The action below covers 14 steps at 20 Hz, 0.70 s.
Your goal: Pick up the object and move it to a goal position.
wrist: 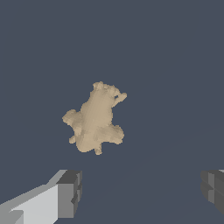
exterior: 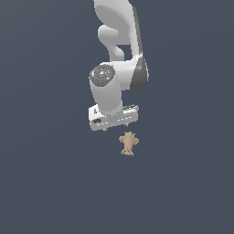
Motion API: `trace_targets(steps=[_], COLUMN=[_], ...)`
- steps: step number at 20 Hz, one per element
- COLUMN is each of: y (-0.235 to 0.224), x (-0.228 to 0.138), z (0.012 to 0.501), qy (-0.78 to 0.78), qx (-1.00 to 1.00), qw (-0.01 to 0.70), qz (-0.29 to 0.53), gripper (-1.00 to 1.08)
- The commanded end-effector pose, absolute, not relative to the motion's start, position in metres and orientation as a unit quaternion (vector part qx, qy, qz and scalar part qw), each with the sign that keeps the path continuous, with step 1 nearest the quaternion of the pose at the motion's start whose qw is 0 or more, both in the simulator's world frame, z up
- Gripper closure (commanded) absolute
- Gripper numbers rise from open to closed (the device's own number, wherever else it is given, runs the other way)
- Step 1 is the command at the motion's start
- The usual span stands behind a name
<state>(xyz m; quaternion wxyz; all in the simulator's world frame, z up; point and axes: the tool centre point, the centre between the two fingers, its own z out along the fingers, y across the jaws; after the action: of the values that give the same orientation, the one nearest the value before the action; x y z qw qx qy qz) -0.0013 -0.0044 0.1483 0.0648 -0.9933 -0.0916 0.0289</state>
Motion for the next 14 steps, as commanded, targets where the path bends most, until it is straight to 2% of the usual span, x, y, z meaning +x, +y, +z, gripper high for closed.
trace_targets(steps=[1, 14], y=[-0.005, -0.006], x=[-0.004, -0.017], z=[0.142, 0.113], qy=[-0.108, -0.194], qx=[-0.99, -0.965], qw=[0.08, 0.167], qz=[0.036, 0.054], gripper=[-1.0, -1.0])
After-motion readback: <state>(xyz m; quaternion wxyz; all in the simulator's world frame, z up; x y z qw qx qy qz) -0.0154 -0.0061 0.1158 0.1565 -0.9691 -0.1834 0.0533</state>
